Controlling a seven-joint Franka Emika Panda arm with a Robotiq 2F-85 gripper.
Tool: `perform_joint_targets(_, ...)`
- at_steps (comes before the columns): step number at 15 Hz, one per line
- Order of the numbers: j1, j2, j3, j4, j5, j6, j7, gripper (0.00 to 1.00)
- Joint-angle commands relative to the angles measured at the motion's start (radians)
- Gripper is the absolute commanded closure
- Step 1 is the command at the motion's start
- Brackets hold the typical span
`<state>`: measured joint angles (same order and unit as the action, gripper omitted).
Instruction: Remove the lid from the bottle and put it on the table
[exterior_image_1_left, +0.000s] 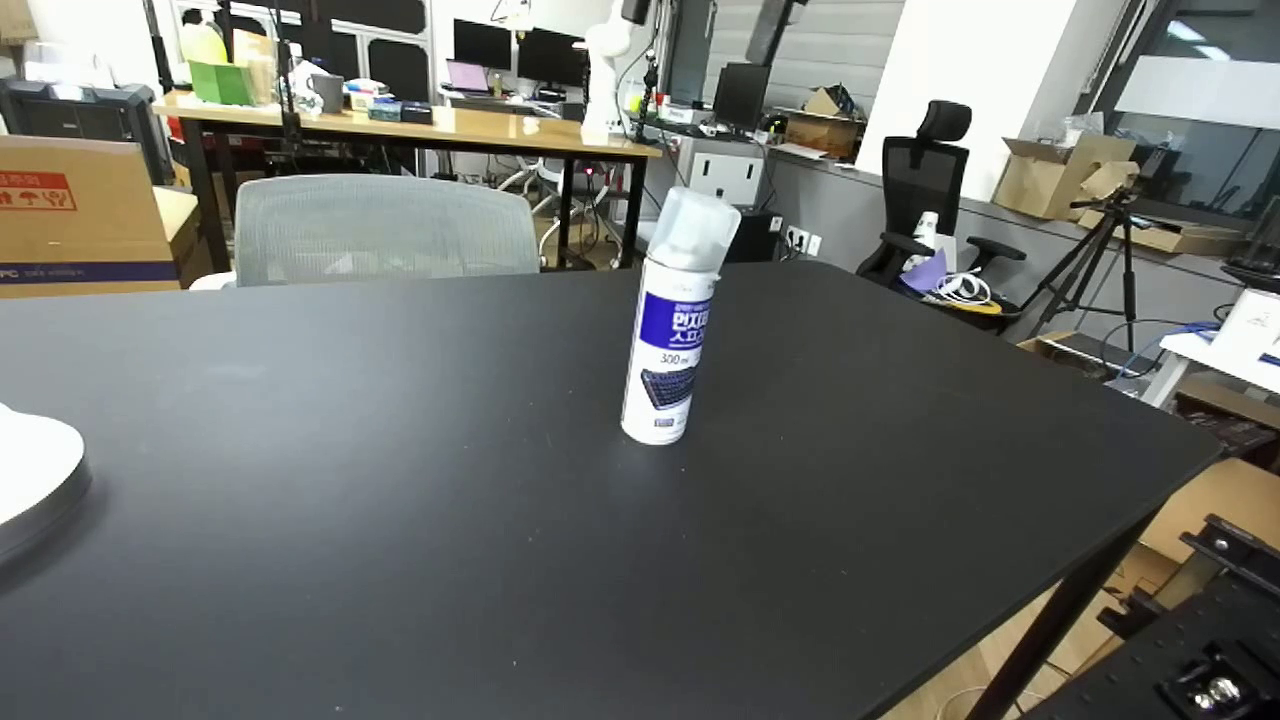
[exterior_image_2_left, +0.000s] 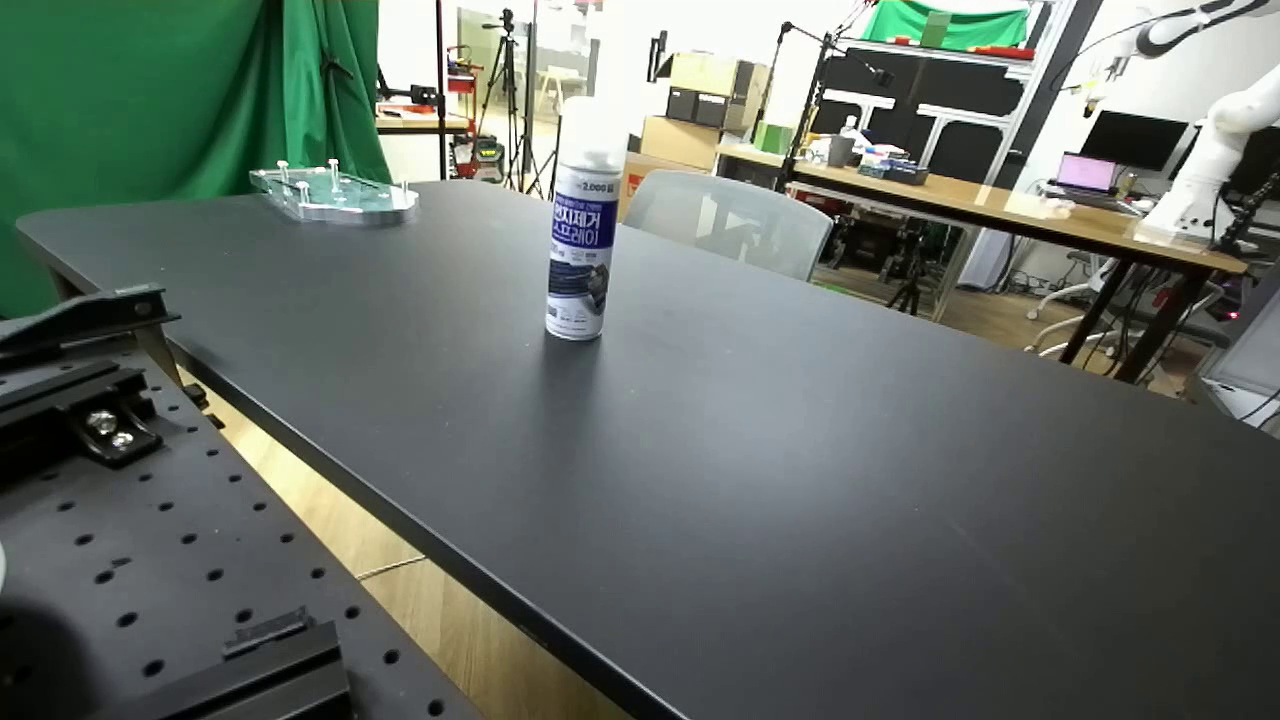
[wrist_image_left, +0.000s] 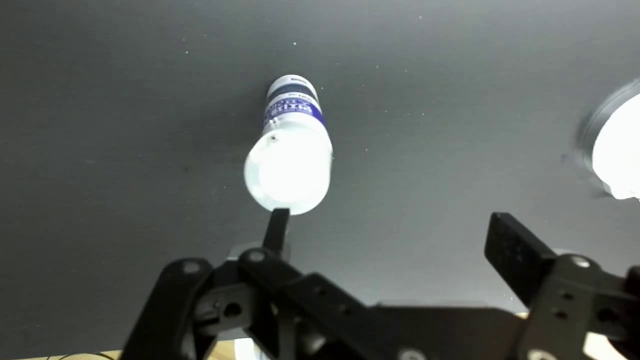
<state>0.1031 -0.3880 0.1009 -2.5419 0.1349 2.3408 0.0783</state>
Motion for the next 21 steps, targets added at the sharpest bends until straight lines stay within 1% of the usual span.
perform_joint_targets(1,-0.027,0.002,-0.075,-0.008,-0.003,-0.032,-0.106,0.0)
perform_joint_targets(3,-0.035,0.027,-0.116,0.01,-0.003,-0.066,-0.204,0.0)
perform_joint_targets(5,-0.046,0.055,-0.137,0.028,-0.037,-0.096,-0.292,0.0)
perform_joint_targets(7,-0.049,0.083,-0.14,0.043,-0.079,-0.105,-0.361,0.0)
perform_joint_targets(9,-0.045,0.113,-0.129,0.05,-0.117,-0.08,-0.39,0.0)
perform_joint_targets(12,-0.037,0.162,-0.108,0.058,-0.162,-0.006,-0.401,0.0)
perform_joint_targets(15,-0.033,0.219,-0.081,0.073,-0.191,0.096,-0.369,0.0)
perform_joint_targets(18,-0.023,0.257,-0.062,0.077,-0.171,0.191,-0.344,0.0)
perform_joint_targets(21,-0.019,0.276,-0.053,0.071,-0.138,0.258,-0.319,0.0)
